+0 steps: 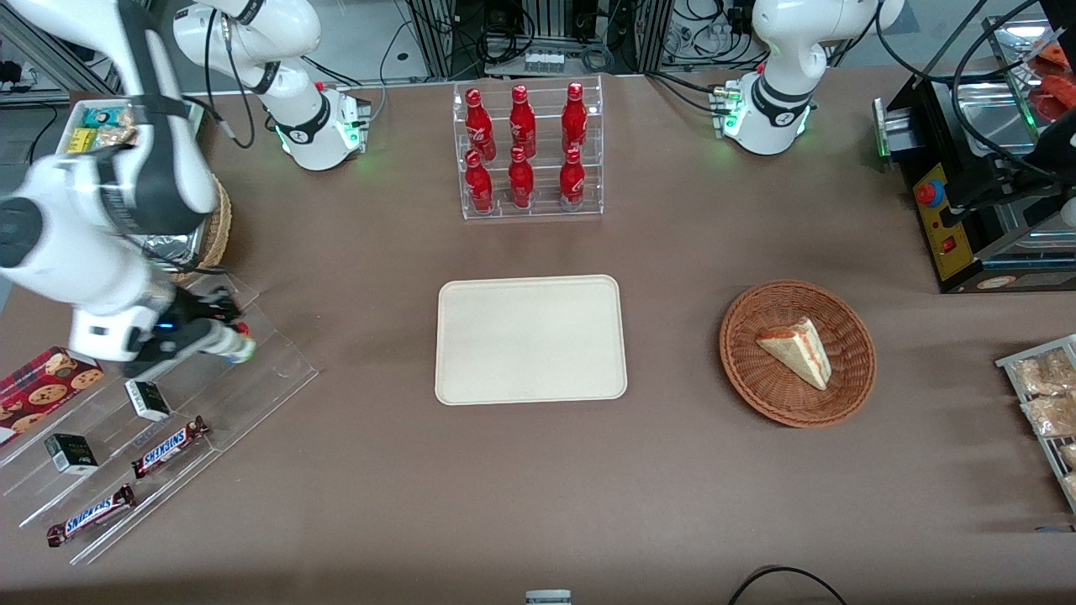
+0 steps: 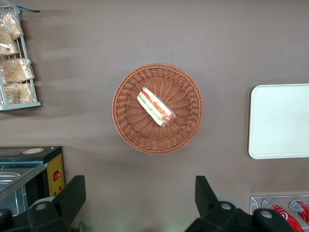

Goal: Place green gum on tray
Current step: 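Lift the gum bottle and carry it over the cream tray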

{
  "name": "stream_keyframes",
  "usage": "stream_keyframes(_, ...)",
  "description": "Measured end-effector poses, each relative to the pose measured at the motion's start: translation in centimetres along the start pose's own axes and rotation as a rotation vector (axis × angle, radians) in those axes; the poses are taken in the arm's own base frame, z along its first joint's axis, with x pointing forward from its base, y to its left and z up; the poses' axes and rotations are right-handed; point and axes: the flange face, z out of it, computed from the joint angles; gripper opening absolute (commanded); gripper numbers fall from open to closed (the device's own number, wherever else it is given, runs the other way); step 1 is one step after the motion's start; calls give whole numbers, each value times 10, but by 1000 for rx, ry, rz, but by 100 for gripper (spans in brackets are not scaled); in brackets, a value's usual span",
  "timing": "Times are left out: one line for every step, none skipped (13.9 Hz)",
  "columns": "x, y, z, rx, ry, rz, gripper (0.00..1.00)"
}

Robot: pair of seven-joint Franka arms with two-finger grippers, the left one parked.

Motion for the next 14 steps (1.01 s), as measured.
stream_keyframes(12, -25, 3, 1, -5, 38, 0)
stream_keyframes(23, -48, 6, 0, -9, 82, 0)
stream_keyframes(34, -70, 8, -2, -11, 127, 0)
stream_keyframes(46, -93, 9, -4, -11, 170, 0)
stream_keyframes(58, -115, 11, -8, -10, 208, 0)
stream_keyframes(71, -136, 14, -7, -8, 250, 0)
stream_keyframes(83, -157, 18, 4, -8, 289, 0)
stream_keyframes(96, -177, 24, 21, -10, 326, 0)
stream_keyframes(108, -198, 31, 34, -14, 366, 0)
stream_keyframes(120, -218, 39, 38, -18, 405, 0)
stream_keyframes(132, -237, 47, 34, -20, 443, 0)
stream_keyframes(142, -255, 54, 30, -20, 478, 0)
stream_keyframes(152, -271, 60, 30, -19, 509, 0)
stream_keyframes(159, -287, 68, 38, -24, 542, 0)
